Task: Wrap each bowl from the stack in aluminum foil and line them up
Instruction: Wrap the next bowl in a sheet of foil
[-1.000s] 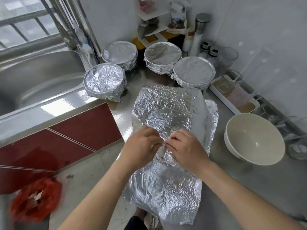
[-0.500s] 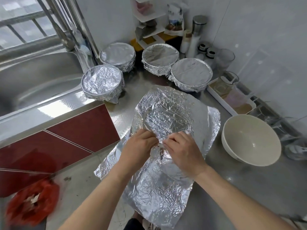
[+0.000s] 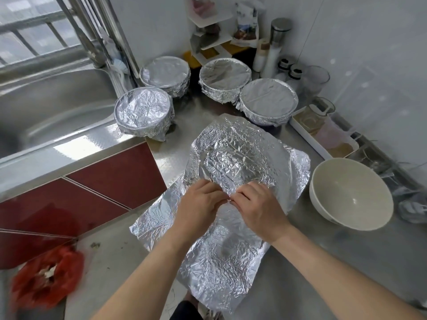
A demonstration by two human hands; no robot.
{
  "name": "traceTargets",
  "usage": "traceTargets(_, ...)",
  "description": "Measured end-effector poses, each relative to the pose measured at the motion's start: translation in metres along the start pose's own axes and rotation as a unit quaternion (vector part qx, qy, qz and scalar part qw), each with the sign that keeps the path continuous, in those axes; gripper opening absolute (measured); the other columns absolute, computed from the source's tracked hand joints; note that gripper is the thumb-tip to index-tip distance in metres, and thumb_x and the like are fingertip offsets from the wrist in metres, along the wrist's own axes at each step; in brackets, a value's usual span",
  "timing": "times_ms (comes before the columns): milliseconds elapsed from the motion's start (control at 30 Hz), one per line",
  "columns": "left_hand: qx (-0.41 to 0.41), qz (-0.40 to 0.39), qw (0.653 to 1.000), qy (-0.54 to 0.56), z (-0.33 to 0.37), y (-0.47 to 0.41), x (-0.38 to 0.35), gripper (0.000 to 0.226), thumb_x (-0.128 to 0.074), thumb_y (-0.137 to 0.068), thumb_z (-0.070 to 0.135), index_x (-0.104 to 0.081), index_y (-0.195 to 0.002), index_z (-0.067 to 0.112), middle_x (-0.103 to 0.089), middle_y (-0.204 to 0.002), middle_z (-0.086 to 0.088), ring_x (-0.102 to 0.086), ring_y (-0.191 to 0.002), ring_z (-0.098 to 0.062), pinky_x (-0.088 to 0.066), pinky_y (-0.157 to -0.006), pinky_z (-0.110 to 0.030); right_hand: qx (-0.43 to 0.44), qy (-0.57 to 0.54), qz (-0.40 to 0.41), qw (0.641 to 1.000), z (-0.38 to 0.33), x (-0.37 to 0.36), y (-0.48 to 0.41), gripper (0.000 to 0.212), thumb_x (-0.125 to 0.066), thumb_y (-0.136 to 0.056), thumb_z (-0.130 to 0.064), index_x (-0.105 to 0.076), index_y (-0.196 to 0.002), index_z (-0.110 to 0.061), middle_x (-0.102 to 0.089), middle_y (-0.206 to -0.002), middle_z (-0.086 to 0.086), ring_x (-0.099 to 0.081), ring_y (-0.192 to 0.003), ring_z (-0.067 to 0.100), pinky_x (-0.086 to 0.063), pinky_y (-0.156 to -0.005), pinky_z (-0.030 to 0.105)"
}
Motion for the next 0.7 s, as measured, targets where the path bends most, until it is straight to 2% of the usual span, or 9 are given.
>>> traceTargets(100, 0.01, 0.011, 1.0, -0.008, 0.0, 0.001, -0.002, 0.008, -0.068, -0.087, 0.02, -0.076, -0.089, 0.016, -0.068, -0.086, 0.005, -0.054, -0.083, -0.018, -0.05, -0.063, -0.035, -0.011, 0.015, 0.015, 1.0, -0.003, 0.002, -0.003, 0.009, -0.071, -0.088, -0.017, -0.066, -0.085, -0.01, -0.061, -0.081, 0.003, -0.051, -0.072, 0.019, -0.037, -0.065, 0.027)
traceTargets(167, 0.01, 0.018, 1.0, -0.008, -0.001, 0.001, 0.002, 0.011, -0.064, -0.089, 0.02, -0.074, -0.09, 0.016, -0.067, -0.088, 0.005, -0.053, -0.087, -0.019, -0.05, -0.065, -0.034, -0.026, 0.01, 0.019, 0.999, -0.008, 0.002, -0.007, 0.009, -0.071, -0.087, -0.017, -0.066, -0.086, -0.01, -0.061, -0.082, 0.003, -0.052, -0.072, 0.02, -0.04, -0.065, 0.028)
traceTargets(267, 0.006, 0.024, 1.0, -0.014, -0.009, 0.002, 0.007, 0.008, -0.068, -0.085, 0.01, -0.074, -0.09, 0.012, -0.068, -0.092, 0.001, -0.054, -0.094, -0.021, -0.051, -0.072, -0.035, -0.058, -0.027, 0.007, 0.998, -0.012, 0.002, -0.012, 0.007, -0.073, -0.085, -0.014, -0.067, -0.086, -0.011, -0.061, -0.083, 0.002, -0.054, -0.074, 0.02, -0.045, -0.065, 0.028)
traceTargets(400, 0.04, 0.014, 0.999, -0.016, -0.027, 0.004, 0.013, 0.011, -0.065, -0.089, 0.014, -0.075, -0.091, 0.012, -0.069, -0.097, -0.001, -0.058, -0.102, -0.024, -0.054, -0.078, -0.041, -0.107, -0.095, -0.007, 0.99, 0.0, 0.004, -0.011, 0.005, -0.068, -0.087, -0.016, -0.07, -0.089, -0.012, -0.062, -0.088, 0.001, -0.055, -0.08, 0.021, -0.051, -0.068, 0.038)
traceTargets(500, 0.041, 0.01, 0.999, -0.021, -0.021, 0.003, 0.017, 0.015, -0.071, -0.083, 0.007, -0.077, -0.093, 0.016, -0.069, -0.1, 0.0, -0.058, -0.103, -0.023, -0.054, -0.08, -0.036, -0.108, -0.1, -0.012, 0.989, 0.006, 0.004, -0.009, 0.012, -0.063, -0.088, -0.022, -0.071, -0.088, -0.013, -0.062, -0.089, 0.0, -0.054, -0.081, 0.021, -0.049, -0.069, 0.04)
traceTargets(633, -0.013, 0.003, 1.0, -0.011, -0.002, 0.002, 0.014, 0.009, -0.073, -0.085, 0.023, -0.077, -0.09, 0.018, -0.068, -0.089, 0.003, -0.057, -0.089, -0.019, -0.049, -0.072, -0.027, -0.074, -0.076, -0.022, 0.994, 0.004, 0.0, -0.009, 0.006, -0.071, -0.086, -0.02, -0.07, -0.087, -0.014, -0.06, -0.088, -0.001, -0.054, -0.082, 0.021, -0.047, -0.069, 0.037)
traceTargets(700, -0.007, 0.004, 1.0, -0.01, -0.003, 0.001, 0.01, 0.021, -0.063, -0.089, 0.033, -0.078, -0.089, 0.017, -0.068, -0.085, 0.004, -0.056, -0.084, -0.018, -0.05, -0.068, -0.029, -0.053, -0.054, -0.032, 0.997, 0.002, -0.002, -0.008, 0.007, -0.076, -0.082, -0.015, -0.069, -0.087, -0.014, -0.06, -0.087, -0.001, -0.053, -0.081, 0.02, -0.046, -0.068, 0.034)
Point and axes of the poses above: each hand's wrist, its own y-axis away from the middle knuckle, its own x-axis out of the back of the hand, z = x × y, the point moved 5 cm from there along -y, towards the middle knuckle
